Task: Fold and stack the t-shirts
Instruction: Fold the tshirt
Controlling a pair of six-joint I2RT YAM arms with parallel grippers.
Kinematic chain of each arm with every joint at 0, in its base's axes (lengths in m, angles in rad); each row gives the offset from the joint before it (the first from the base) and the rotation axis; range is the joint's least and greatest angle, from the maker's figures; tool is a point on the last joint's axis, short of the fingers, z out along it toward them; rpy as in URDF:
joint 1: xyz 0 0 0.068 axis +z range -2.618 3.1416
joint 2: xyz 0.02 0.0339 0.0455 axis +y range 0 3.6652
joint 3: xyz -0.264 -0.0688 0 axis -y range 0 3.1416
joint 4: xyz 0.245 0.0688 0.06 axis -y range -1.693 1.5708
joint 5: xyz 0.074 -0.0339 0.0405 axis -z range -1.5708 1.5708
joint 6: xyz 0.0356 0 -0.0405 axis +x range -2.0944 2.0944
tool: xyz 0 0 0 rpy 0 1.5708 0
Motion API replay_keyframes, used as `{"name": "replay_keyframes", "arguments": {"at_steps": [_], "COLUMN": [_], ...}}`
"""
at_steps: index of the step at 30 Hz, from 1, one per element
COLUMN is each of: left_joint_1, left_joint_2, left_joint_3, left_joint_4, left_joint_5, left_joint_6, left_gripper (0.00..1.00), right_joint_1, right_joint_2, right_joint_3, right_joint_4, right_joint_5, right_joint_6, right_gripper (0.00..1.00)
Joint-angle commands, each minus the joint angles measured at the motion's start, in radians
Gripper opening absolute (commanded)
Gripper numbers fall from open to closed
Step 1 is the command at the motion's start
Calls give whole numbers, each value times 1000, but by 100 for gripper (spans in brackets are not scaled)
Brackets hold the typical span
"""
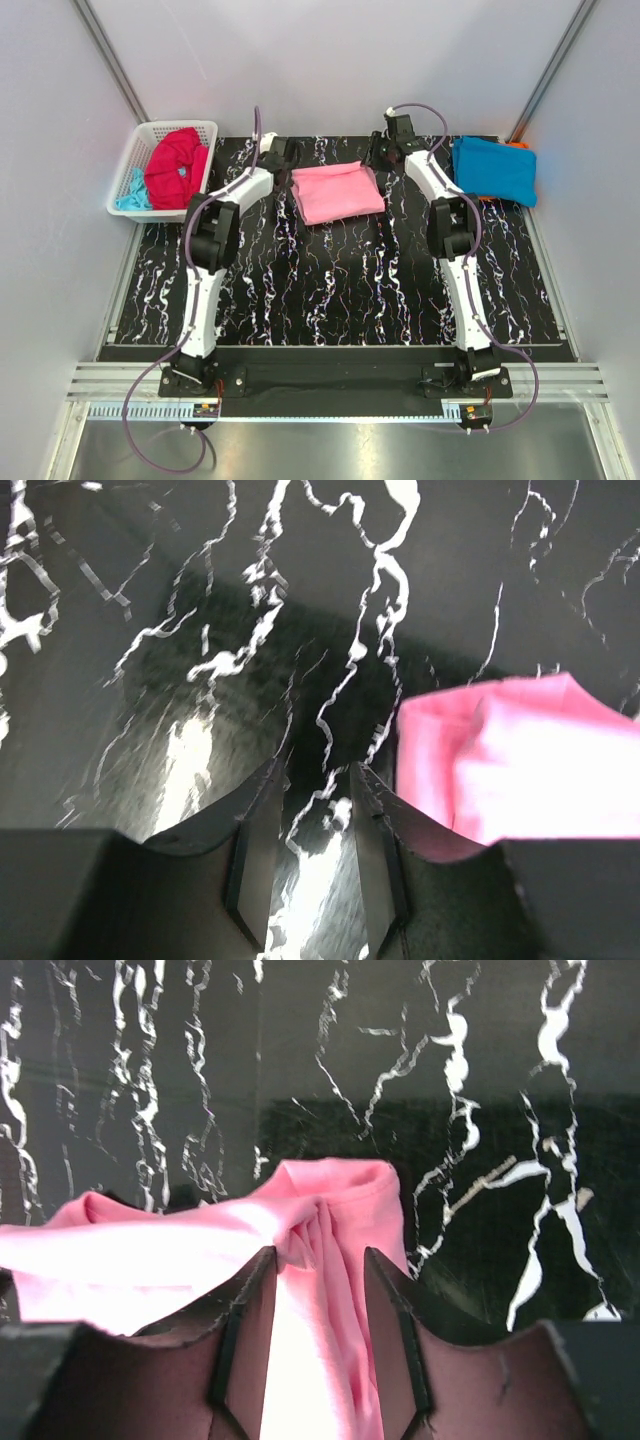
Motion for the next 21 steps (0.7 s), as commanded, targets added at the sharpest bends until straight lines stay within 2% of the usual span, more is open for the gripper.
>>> {"name": "replay_keyframes", "arguments": {"at_steps": [1,11,15,21], "left_joint_1": [1,-19,-40,-86], "left_joint_2": [-167,-359,-367,-296], "left_joint_3": [-97,-276,-269,-177], "left_joint_4": [192,261,245,107], "left_joint_5": [-17,44,189,381], "left_joint_6": [13,-1,3,-101], "left_gripper": [38,36,36,35], "right_joint_1": [-4,-4,-3,2], "right_joint_2": [-100,-291,-350,-387], "right_joint_3": [-20,-219,-310,-440], "right_joint_4": [-10,101,137,140], "right_joint_5": [36,51,13,-128], "right_joint_6": [-24,-26,-1,60], "right_gripper": [47,51,52,49]}}
